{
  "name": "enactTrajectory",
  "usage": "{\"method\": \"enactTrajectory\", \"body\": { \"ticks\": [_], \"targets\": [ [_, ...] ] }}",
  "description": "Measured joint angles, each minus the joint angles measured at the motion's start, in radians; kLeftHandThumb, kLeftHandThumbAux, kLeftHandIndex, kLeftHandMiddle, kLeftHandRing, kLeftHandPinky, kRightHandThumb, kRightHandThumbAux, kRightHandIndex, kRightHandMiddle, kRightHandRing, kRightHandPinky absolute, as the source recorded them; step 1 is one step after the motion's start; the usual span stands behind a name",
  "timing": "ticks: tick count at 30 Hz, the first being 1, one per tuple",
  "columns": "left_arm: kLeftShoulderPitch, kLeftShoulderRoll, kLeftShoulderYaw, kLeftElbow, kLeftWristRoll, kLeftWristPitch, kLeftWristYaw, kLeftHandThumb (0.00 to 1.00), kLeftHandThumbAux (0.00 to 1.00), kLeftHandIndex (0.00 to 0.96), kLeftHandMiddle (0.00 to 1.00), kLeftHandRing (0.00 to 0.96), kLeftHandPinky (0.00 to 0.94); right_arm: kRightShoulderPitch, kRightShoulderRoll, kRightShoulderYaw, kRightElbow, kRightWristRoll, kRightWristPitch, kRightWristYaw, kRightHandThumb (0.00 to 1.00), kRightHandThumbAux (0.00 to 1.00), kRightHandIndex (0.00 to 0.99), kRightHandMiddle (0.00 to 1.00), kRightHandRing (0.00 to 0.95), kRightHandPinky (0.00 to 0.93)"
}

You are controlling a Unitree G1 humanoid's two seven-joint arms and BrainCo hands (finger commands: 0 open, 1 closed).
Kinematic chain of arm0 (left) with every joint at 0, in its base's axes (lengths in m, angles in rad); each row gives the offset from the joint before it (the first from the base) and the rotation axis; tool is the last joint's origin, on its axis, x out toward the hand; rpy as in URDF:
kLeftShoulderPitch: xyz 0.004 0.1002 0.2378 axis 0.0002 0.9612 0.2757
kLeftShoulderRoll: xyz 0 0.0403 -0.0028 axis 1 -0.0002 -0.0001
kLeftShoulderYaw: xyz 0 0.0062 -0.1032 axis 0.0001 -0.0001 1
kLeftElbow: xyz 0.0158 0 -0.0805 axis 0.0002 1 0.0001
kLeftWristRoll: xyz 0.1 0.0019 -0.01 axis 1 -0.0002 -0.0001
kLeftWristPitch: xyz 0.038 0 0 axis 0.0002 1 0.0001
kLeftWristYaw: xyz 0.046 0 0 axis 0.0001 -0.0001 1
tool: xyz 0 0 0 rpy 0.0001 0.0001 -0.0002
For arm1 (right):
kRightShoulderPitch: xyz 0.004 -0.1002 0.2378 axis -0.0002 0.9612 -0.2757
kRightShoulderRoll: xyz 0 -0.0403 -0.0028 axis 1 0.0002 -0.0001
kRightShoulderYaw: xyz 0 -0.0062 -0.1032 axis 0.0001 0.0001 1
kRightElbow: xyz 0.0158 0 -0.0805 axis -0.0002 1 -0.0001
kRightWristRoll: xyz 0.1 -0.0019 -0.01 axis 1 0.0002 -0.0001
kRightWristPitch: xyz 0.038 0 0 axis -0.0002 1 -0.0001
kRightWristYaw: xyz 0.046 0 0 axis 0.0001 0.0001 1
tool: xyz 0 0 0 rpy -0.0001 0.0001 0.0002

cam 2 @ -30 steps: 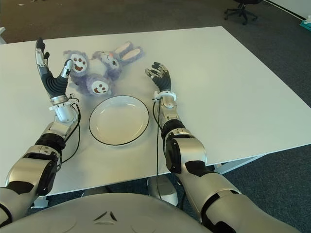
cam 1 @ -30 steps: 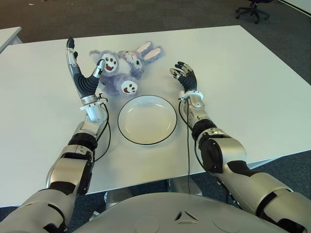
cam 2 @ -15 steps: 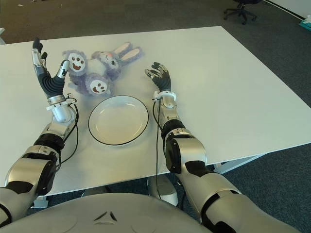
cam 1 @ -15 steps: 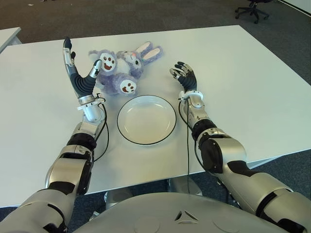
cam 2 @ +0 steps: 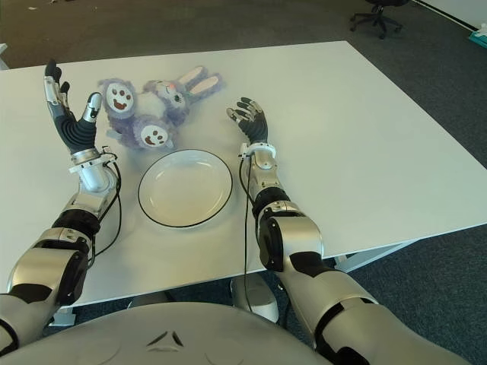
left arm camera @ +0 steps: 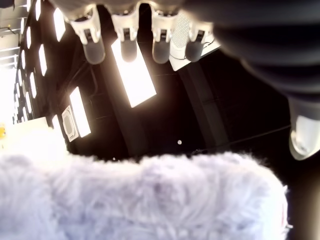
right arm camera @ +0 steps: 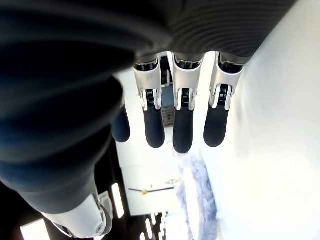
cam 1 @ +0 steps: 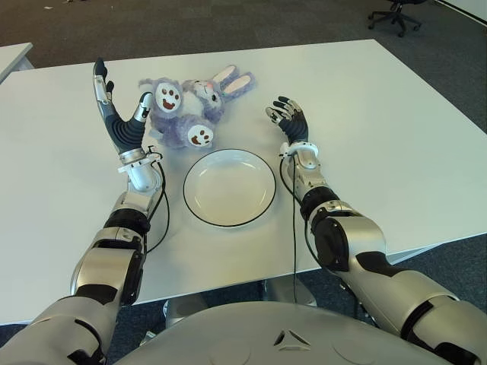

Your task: Put the doll into the plate.

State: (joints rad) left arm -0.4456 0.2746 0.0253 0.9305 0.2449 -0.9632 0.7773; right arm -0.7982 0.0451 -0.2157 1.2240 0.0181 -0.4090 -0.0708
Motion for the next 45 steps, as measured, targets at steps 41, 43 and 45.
{"method": "enactTrajectory", "body": {
  "ticks": [41, 43, 45],
  "targets": [
    [0.004, 0.098, -0.137, 0.028, 0.291, -0.078, 0.312, 0.115, 0.263, 0.000, 0.010, 0.006, 0.029, -0.004, 0.000, 0.001, -0.006, 0.000, 0.000, 0.001, 0.319, 0.810, 0.201, 0.242, 0.252, 0.272],
    [0.007, 0.106, -0.152, 0.025, 0.319, -0.088, 0.348, 0.120, 0.263, 0.000, 0.009, 0.004, 0.028, -0.005, 0.000, 0.001, -0.006, 0.000, 0.000, 0.001, 0.321, 0.810, 0.201, 0.242, 0.252, 0.271],
    [0.012, 0.113, -0.163, 0.019, 0.347, -0.097, 0.381, 0.136, 0.261, 0.000, 0.009, 0.002, 0.030, -0.005, 0.000, 0.001, -0.007, 0.000, 0.000, 0.001, 0.319, 0.810, 0.201, 0.239, 0.248, 0.268]
  ]
}}
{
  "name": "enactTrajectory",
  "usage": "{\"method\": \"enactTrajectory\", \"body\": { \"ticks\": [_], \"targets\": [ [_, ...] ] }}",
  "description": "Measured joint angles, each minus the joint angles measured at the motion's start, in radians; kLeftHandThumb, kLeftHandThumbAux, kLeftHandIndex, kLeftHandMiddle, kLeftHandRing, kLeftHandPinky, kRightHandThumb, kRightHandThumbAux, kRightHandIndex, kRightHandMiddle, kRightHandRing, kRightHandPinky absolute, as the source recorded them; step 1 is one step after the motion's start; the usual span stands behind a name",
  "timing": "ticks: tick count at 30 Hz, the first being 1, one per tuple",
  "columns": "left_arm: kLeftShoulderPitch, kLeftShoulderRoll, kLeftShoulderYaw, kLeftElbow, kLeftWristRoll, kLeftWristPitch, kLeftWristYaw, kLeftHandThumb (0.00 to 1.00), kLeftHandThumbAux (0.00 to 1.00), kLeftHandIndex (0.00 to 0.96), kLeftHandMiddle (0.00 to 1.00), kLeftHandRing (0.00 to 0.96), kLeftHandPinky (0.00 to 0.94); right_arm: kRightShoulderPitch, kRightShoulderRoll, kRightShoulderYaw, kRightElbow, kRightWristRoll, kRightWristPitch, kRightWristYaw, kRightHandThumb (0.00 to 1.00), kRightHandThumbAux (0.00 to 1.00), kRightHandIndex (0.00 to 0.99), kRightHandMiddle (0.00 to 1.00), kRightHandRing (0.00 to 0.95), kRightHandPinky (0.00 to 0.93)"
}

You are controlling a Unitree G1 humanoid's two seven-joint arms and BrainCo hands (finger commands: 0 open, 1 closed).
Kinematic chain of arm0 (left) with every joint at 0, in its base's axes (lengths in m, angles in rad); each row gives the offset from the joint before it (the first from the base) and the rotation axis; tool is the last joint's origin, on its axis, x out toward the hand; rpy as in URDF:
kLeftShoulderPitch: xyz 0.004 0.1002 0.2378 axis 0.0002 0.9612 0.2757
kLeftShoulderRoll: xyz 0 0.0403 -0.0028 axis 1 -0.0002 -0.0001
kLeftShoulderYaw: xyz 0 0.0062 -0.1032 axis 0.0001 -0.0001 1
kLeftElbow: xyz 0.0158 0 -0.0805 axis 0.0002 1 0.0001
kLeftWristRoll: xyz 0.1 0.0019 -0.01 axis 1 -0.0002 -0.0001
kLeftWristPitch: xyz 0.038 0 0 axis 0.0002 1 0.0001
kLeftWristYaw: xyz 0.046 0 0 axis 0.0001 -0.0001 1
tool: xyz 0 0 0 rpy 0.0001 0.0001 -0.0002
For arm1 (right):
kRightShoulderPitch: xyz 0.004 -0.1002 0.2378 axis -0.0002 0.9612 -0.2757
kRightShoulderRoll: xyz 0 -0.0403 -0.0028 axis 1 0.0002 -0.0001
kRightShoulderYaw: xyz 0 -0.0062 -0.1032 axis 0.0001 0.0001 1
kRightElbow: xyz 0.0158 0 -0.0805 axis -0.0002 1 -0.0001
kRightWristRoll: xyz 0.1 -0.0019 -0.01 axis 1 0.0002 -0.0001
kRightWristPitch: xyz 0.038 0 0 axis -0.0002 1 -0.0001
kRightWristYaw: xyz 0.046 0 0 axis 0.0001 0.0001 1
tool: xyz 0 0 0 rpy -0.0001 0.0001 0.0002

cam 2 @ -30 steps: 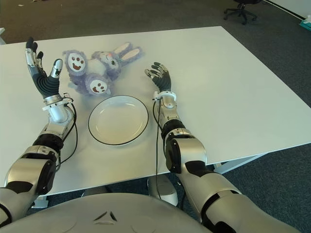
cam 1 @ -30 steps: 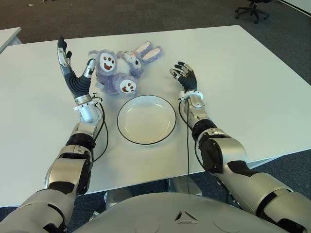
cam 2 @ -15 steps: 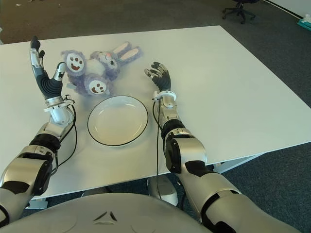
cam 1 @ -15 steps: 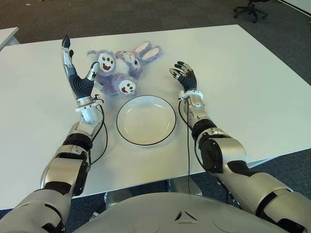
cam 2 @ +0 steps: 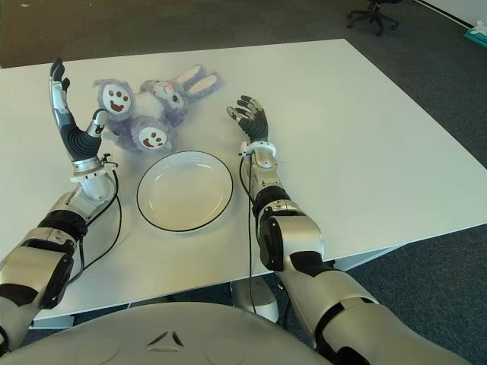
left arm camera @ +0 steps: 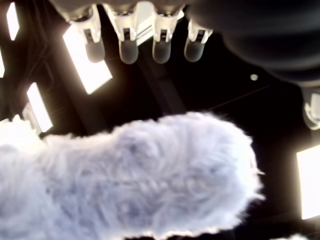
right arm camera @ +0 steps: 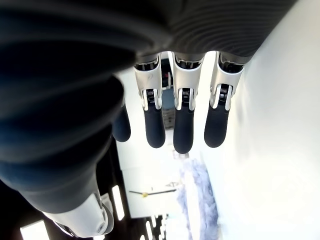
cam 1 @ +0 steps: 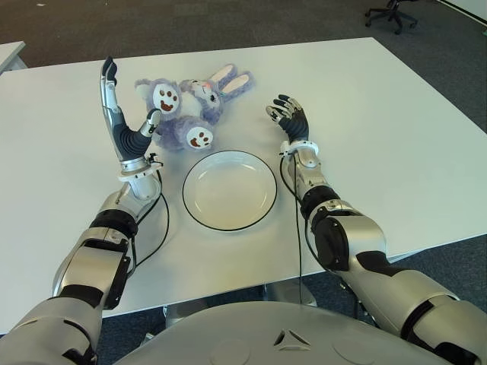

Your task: Put the doll into the plate.

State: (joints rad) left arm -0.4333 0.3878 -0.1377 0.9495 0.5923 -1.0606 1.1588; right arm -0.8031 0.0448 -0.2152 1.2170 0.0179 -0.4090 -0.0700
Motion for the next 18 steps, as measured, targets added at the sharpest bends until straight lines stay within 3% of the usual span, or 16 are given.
{"method": "enactTrajectory", "body": {
  "ticks": [12, 18],
  "targets": [
    [0.028, 0.037, -0.037, -0.037, 0.111, -0.038, 0.177, 0.179, 0.243, 0.000, 0.049, 0.038, 0.060, -0.002, -0.001, 0.000, -0.001, 0.000, 0.000, 0.000, 0.311, 0.797, 0.201, 0.233, 0.248, 0.276],
    [0.058, 0.053, -0.034, -0.082, 0.112, -0.038, 0.193, 0.207, 0.234, 0.000, 0.042, 0.034, 0.056, -0.003, -0.001, 0.000, -0.001, 0.000, 0.000, 0.000, 0.317, 0.794, 0.201, 0.233, 0.246, 0.267]
  ]
}}
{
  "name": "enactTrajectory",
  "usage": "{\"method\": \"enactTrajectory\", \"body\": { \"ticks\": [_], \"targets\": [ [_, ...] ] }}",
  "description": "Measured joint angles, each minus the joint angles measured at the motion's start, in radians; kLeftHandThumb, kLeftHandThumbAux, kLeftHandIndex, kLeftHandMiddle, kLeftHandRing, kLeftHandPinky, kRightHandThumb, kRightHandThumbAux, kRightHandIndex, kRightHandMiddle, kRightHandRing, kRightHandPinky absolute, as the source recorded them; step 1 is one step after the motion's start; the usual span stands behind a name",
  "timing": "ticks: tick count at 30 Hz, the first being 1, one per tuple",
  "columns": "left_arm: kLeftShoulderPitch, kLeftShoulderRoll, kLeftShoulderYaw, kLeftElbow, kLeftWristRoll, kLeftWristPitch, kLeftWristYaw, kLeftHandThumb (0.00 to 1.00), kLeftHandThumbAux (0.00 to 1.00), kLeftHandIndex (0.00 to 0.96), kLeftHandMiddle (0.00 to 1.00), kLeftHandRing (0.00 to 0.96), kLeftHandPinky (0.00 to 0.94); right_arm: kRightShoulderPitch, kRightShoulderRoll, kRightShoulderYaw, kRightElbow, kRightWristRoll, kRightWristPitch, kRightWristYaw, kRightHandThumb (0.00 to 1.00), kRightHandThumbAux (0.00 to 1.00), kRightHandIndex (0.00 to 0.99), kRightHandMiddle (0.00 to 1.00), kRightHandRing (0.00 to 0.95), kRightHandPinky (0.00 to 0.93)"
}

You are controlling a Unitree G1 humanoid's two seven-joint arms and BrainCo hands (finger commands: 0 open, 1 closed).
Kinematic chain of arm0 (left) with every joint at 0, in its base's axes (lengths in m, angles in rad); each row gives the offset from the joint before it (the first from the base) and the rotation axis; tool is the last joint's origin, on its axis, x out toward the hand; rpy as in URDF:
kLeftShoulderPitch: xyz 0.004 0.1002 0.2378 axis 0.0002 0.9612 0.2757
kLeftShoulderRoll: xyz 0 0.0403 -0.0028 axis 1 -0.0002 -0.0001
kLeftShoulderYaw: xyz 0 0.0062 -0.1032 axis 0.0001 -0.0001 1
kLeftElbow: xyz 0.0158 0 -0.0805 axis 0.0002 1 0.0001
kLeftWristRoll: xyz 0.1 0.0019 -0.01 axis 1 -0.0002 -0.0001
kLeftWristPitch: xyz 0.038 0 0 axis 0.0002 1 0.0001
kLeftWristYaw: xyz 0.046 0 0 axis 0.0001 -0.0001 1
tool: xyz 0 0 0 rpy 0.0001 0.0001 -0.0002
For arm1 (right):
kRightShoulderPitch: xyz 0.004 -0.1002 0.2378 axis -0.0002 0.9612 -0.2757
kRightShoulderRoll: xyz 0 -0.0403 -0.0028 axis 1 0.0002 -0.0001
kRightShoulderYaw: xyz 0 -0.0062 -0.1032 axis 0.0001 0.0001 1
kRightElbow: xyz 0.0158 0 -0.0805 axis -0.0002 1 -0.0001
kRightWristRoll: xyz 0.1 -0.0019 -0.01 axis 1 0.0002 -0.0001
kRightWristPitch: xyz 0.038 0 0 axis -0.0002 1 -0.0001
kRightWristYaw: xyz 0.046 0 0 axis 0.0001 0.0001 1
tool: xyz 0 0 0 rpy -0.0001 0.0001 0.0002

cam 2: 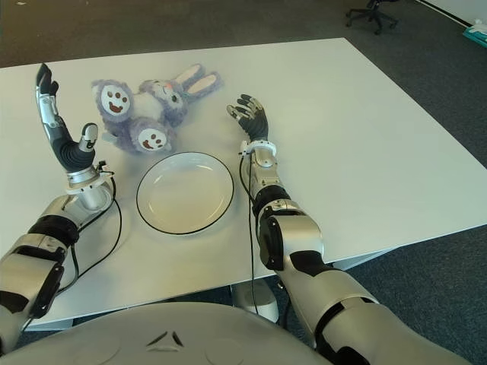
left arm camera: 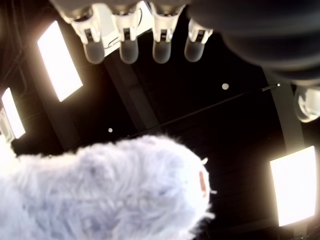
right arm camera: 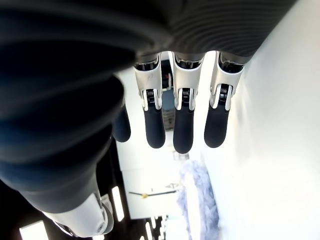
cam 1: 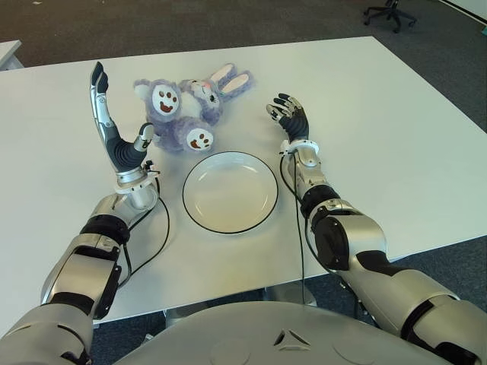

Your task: Put the doll into the plate.

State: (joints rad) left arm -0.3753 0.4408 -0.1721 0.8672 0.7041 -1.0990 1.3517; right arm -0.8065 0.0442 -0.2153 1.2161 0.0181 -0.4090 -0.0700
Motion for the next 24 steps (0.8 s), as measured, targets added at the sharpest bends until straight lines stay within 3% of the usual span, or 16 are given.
{"method": "enactTrajectory", "body": {
  "ticks": [24],
  "targets": [
    [0.034, 0.043, 0.008, -0.028, -0.024, 0.002, -0.004, 0.204, 0.224, 0.000, 0.033, 0.012, 0.033, 0.004, 0.001, -0.001, 0.003, 0.002, 0.001, 0.005, 0.307, 0.795, 0.201, 0.238, 0.244, 0.260]
  ]
}}
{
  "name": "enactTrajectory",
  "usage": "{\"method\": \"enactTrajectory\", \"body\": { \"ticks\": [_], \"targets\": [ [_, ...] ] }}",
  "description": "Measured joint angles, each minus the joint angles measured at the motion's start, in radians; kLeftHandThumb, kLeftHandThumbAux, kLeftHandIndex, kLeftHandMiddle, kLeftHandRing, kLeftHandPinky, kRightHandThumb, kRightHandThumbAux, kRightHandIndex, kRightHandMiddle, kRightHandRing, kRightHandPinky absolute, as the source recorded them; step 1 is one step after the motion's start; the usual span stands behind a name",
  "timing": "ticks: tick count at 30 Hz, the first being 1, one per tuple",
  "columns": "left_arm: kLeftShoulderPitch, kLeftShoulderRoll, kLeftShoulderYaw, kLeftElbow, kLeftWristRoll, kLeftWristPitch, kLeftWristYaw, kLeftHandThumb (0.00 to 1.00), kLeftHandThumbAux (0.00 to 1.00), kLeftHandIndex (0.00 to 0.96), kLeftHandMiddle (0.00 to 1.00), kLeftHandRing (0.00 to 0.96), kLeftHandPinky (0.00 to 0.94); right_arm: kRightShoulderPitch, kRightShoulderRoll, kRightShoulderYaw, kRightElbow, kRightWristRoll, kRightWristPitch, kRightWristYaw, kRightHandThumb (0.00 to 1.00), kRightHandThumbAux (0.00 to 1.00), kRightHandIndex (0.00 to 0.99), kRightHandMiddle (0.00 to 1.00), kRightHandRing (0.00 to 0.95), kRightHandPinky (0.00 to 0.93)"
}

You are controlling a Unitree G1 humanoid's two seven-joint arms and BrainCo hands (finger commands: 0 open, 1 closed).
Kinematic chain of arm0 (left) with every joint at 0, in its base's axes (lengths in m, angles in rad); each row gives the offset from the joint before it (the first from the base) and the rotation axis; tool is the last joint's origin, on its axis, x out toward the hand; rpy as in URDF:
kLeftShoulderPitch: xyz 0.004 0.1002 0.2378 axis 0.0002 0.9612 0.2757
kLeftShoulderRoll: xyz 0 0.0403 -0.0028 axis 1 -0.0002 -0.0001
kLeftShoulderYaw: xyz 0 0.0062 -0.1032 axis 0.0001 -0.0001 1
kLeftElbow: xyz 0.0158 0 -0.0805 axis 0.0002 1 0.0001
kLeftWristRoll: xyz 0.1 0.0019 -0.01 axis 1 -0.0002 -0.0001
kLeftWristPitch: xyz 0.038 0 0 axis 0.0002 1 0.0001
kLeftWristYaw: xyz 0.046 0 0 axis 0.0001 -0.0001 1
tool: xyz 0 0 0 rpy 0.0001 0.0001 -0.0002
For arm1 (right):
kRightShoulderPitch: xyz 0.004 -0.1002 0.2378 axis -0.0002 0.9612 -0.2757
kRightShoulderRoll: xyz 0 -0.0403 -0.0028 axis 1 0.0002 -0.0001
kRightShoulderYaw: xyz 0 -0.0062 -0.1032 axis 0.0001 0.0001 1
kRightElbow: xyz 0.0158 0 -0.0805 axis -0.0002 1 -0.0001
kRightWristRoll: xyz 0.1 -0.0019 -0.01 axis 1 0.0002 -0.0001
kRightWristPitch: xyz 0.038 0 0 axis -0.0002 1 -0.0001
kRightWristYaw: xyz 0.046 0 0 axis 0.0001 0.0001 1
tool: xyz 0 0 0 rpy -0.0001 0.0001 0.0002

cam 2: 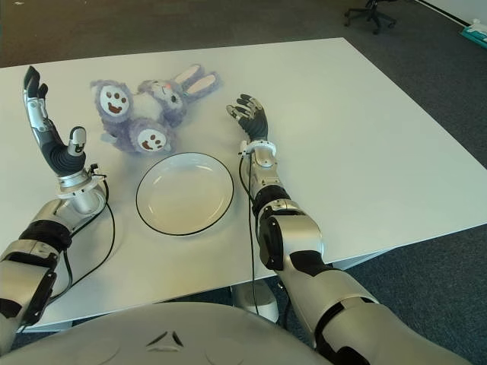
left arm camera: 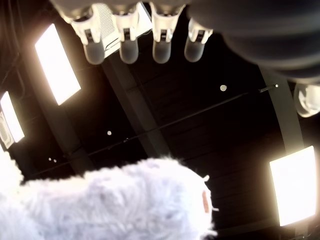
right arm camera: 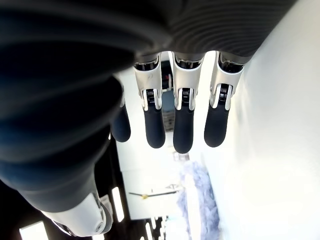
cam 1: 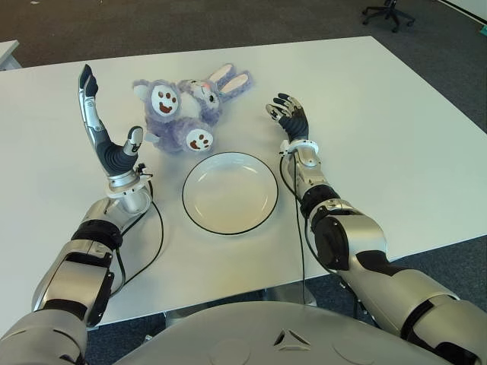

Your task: Put the doll into the plate.

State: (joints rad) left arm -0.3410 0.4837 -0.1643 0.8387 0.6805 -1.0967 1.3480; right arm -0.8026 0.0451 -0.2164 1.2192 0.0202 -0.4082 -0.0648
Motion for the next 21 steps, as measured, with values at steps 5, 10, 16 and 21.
{"method": "enactTrajectory", "body": {
  "ticks": [5, 10, 16, 21],
  "targets": [
    [0.004, 0.010, 0.001, 0.003, -0.008, 0.012, -0.010, 0.217, 0.244, 0.000, 0.029, 0.011, 0.023, 0.002, 0.000, 0.000, 0.002, 0.000, 0.002, 0.000, 0.302, 0.795, 0.196, 0.242, 0.253, 0.275],
    [0.004, 0.016, 0.001, 0.007, -0.012, 0.037, -0.012, 0.236, 0.280, 0.000, 0.020, 0.009, 0.024, 0.002, 0.001, 0.000, 0.005, 0.000, 0.002, 0.000, 0.318, 0.800, 0.201, 0.246, 0.256, 0.274],
    [0.004, 0.020, 0.001, 0.009, -0.014, 0.063, -0.027, 0.268, 0.286, 0.000, 0.014, 0.005, 0.029, 0.002, 0.003, 0.000, 0.005, 0.000, 0.007, 0.000, 0.323, 0.798, 0.201, 0.250, 0.261, 0.280],
    [0.004, 0.020, 0.001, 0.009, -0.015, 0.080, -0.047, 0.285, 0.280, 0.000, 0.013, 0.006, 0.038, 0.002, 0.004, 0.000, 0.006, 0.000, 0.009, 0.000, 0.322, 0.796, 0.200, 0.252, 0.261, 0.277]
  ]
}}
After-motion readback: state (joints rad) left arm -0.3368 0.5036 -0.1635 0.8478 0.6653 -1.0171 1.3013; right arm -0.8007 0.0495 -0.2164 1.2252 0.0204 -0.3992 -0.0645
